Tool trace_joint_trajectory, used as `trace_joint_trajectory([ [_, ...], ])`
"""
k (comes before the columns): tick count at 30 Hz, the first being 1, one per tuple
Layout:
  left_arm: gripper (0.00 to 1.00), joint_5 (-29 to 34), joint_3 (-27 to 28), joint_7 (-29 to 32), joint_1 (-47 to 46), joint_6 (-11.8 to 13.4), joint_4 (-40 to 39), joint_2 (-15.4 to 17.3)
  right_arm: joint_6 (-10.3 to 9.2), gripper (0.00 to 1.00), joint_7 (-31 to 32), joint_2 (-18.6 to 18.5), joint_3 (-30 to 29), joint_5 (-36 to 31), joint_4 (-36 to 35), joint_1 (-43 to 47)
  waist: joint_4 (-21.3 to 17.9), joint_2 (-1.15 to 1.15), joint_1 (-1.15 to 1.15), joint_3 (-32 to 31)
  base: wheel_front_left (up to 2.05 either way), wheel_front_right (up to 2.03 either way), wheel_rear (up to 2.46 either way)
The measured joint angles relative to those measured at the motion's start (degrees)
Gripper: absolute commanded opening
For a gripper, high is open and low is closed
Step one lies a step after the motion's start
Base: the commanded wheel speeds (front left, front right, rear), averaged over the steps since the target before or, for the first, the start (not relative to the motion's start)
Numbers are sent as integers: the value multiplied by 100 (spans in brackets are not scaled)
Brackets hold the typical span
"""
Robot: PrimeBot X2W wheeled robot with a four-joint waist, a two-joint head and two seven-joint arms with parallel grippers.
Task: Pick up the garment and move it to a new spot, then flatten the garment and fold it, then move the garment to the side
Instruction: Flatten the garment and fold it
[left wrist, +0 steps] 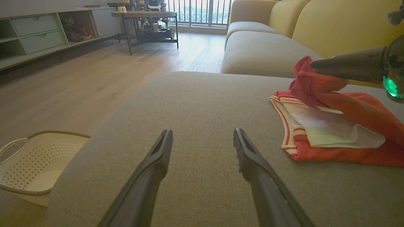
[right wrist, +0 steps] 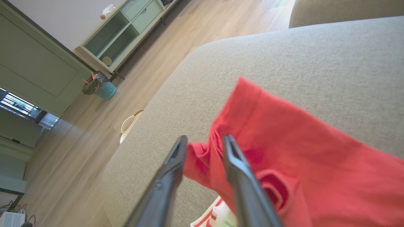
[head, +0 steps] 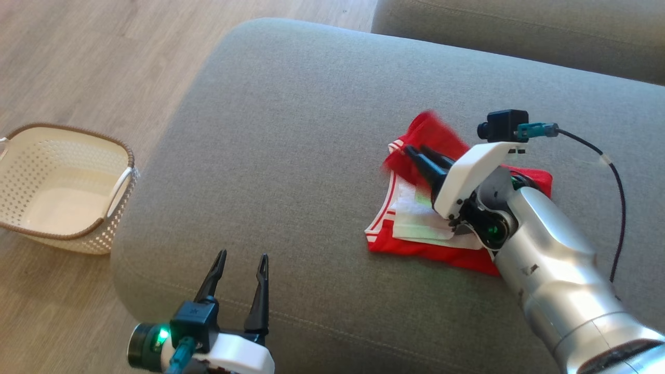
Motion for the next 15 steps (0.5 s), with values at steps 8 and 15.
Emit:
trace_joint_trajectory([
  [8,100,5,122,0,8,10,20,-3,0,100,-648,0,258,221,218,-292,-228,0,0,-73,0,0,0],
  [15,100,98,199,0,91,9,-145,7,0,100,-1128,-677,158,-809,308,-327,-544,0,0,-201,0,0,0],
])
